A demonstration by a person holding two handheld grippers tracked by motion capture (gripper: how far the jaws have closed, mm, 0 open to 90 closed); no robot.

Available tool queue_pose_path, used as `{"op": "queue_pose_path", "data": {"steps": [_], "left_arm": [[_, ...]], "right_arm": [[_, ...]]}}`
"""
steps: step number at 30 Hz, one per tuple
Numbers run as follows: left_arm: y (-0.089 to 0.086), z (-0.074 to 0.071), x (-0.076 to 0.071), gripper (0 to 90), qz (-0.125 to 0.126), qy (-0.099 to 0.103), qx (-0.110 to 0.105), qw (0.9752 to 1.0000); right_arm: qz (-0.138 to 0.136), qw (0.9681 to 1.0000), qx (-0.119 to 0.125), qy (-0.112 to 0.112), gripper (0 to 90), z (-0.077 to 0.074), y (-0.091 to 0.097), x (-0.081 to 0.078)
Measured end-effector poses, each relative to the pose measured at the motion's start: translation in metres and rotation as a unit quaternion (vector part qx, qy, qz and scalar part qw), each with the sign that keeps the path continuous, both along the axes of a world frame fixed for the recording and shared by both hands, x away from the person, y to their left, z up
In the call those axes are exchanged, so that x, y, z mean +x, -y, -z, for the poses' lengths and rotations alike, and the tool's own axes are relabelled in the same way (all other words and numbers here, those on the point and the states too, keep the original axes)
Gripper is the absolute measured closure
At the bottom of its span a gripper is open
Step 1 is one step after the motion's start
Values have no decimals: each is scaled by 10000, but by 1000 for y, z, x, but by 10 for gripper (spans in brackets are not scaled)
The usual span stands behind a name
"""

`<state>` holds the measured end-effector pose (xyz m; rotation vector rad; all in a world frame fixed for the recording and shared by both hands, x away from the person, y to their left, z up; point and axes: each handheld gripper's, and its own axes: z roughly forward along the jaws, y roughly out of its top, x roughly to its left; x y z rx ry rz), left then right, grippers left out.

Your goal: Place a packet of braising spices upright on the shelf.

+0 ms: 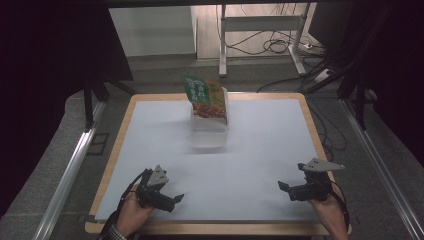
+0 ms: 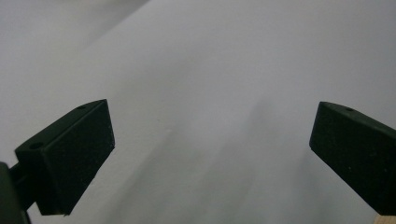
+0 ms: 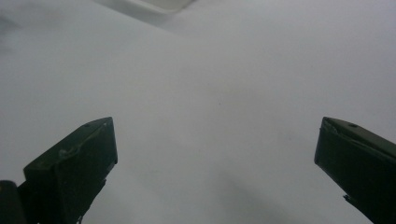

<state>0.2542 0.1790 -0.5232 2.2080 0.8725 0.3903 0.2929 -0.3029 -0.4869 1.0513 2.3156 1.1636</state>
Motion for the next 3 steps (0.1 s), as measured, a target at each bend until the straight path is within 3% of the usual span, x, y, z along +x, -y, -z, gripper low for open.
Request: {"op": "queue_pose_path", "data": {"steps": [3], "left_arm": [[0, 0, 0, 0, -6, 6, -2, 10000]], "right_arm": [[-34, 10000, 87, -26, 0, 0, 1, 0]]}}
